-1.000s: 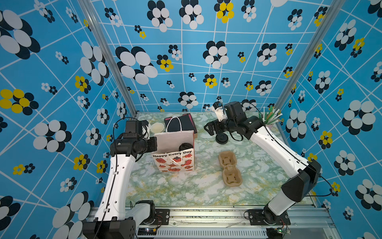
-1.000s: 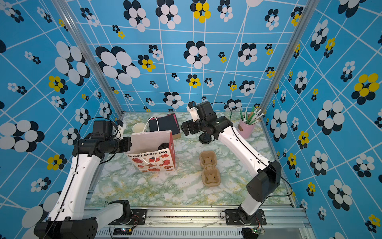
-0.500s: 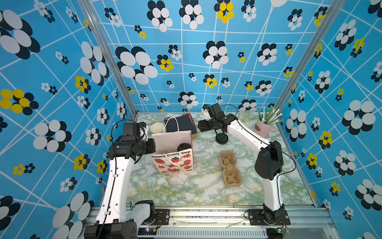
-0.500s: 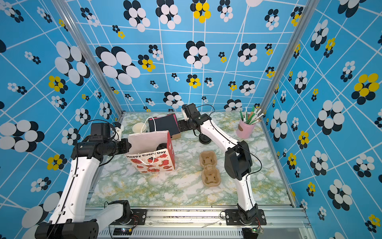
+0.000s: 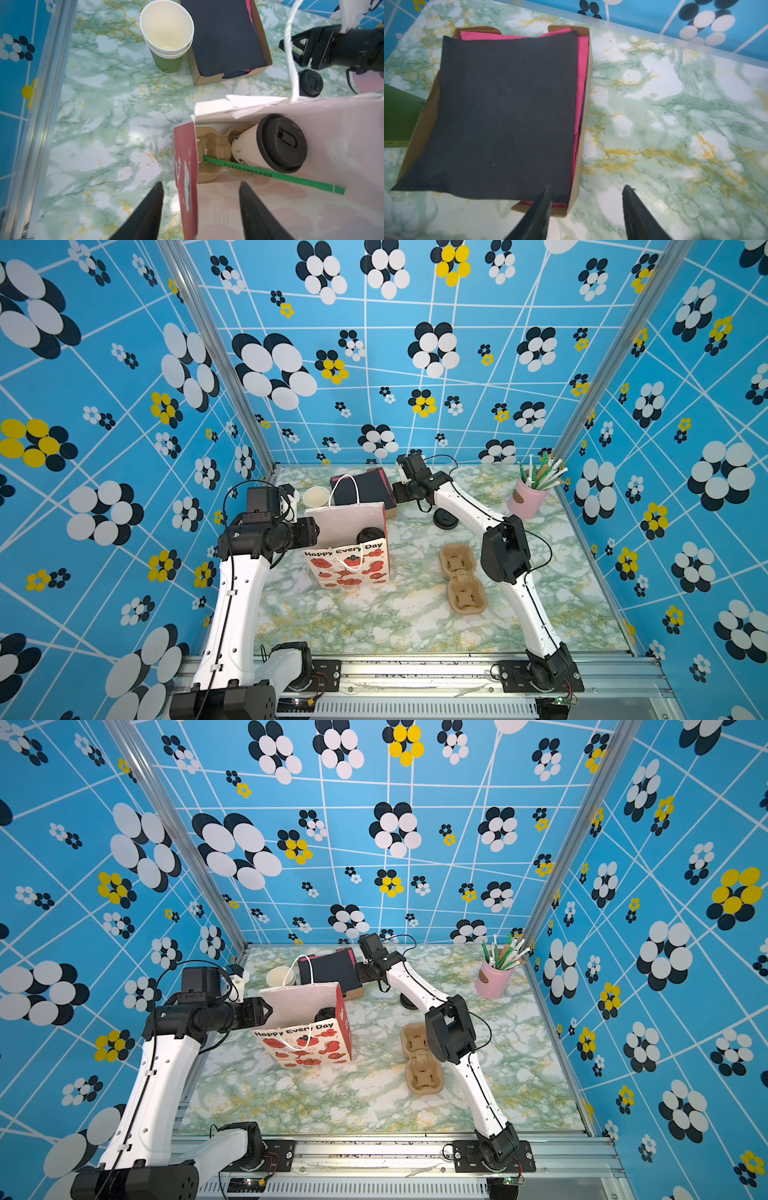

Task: Pack a coffee takeout order
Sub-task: Move the napkin box to the top-center of the table.

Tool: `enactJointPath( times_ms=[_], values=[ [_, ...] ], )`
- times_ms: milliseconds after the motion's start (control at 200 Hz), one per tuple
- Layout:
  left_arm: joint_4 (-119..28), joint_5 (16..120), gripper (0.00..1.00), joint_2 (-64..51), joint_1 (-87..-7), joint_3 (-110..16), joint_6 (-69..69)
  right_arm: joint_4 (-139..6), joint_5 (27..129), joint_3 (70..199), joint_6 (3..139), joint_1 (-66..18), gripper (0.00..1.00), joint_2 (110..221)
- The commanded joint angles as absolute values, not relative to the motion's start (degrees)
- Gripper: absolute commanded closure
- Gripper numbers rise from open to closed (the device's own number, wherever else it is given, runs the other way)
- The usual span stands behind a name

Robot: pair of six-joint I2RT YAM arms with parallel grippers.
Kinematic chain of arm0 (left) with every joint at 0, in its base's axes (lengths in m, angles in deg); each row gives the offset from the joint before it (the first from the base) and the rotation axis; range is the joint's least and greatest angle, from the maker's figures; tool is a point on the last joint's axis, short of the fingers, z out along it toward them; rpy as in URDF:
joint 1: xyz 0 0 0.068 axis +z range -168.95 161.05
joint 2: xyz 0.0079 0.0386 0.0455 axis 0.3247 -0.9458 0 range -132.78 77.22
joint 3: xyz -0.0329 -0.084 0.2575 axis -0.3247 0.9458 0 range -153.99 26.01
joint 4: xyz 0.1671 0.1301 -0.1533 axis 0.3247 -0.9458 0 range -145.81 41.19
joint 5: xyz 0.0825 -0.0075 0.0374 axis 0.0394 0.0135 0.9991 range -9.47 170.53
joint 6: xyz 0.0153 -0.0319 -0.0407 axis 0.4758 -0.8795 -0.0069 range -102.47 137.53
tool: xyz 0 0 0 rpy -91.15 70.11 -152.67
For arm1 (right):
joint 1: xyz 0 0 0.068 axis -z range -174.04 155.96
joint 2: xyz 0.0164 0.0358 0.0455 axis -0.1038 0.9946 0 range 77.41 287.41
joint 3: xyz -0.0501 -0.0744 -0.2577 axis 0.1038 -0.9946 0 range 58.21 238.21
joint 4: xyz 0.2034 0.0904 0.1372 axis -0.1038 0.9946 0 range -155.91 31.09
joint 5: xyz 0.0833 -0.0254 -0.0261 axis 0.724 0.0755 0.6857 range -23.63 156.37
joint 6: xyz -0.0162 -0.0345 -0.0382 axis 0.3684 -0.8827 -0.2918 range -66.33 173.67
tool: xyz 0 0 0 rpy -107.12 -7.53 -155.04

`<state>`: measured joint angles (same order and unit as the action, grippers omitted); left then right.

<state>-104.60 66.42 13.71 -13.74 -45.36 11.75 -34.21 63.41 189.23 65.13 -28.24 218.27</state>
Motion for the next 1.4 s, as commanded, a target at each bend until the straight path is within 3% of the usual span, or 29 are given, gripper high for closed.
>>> enactJointPath(
  times_ms=[0,105,260,625,1394],
  values=[
    [-105.85,66.45,0.27,15.13,-13.08,-47.77,13.0,-34.72,62.25,193.78,65.36,-27.91,0.48,222.2],
    [-106.19,66.91,0.16,15.93,-13.02,-48.46,13.18,-34.24,60.99,197.59,65.34,-27.97,0.54,225.78],
    [-106.31,66.82,0.09,16.48,-12.96,-49.07,13.31,-33.38,59.19,203.29,65.22,-27.96,0.66,230.42],
    [-106.24,66.29,0.07,16.92,-12.94,-48.75,13.31,-33.81,54.64,205.87,64.37,-27.88,1.0,233.6],
    [-103.62,63.5,0.07,16.92,-12.92,-47.38,12.26,-31.98,48.42,199.85,57.9,-18.76,1.0,226.51]
  ],
)
